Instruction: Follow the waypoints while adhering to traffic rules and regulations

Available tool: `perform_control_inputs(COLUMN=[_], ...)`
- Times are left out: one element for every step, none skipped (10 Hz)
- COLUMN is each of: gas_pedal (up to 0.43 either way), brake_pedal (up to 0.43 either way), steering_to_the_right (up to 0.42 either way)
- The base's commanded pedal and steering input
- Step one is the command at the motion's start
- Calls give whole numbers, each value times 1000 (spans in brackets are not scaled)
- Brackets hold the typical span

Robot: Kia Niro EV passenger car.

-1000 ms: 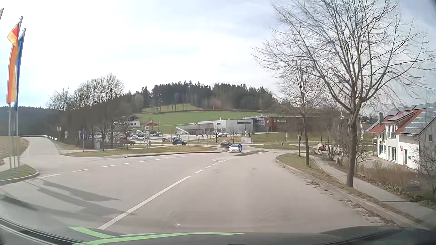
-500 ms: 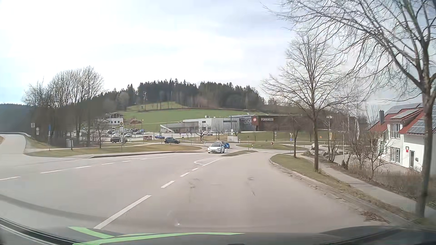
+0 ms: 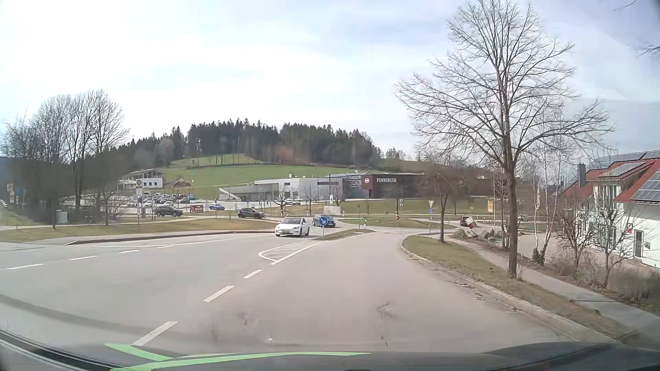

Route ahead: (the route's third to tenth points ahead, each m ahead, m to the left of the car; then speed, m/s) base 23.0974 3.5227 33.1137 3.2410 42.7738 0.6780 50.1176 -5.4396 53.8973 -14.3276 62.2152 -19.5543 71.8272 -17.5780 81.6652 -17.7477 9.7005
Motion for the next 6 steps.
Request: perform_control_inputs(gas_pedal=[0, 0, 0, 0, 0, 0], brake_pedal=[128, 134, 140, 146, 152, 152], steering_to_the_right=[33, 29, 24, 23, 23, 23])
